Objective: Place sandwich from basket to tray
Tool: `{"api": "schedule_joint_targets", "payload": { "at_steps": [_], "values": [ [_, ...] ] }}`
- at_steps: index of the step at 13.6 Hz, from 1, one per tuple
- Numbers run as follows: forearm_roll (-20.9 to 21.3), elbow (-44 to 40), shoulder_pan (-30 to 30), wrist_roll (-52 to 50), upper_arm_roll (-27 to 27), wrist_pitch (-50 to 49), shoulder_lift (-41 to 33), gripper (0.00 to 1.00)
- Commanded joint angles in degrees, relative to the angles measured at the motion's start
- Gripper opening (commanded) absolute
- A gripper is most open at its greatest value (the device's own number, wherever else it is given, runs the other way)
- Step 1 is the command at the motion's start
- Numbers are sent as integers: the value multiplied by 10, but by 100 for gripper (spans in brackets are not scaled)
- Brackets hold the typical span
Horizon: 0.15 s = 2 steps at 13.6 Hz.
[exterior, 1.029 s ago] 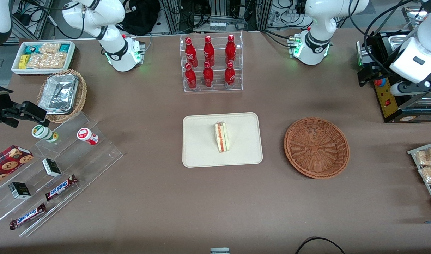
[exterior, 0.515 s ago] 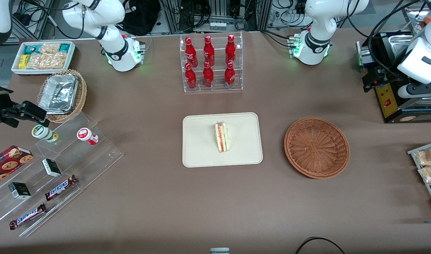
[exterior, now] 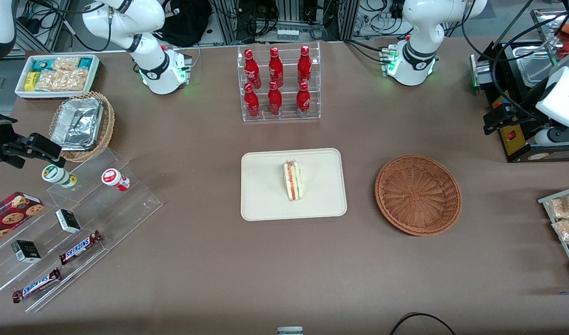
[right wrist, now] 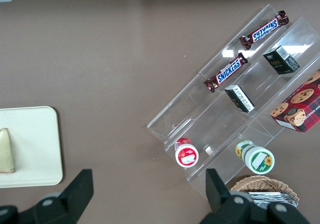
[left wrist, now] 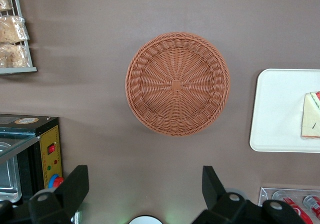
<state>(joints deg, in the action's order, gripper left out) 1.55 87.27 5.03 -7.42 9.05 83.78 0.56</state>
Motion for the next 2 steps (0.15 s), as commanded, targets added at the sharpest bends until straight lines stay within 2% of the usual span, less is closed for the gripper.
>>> {"api": "schedule_joint_targets", "payload": {
  "at_steps": [1, 2],
  "values": [
    [-10, -17, 3, 6, -1, -6, 6, 100],
    [-10, -17, 3, 8, -4, -7, 5, 100]
  ]
}}
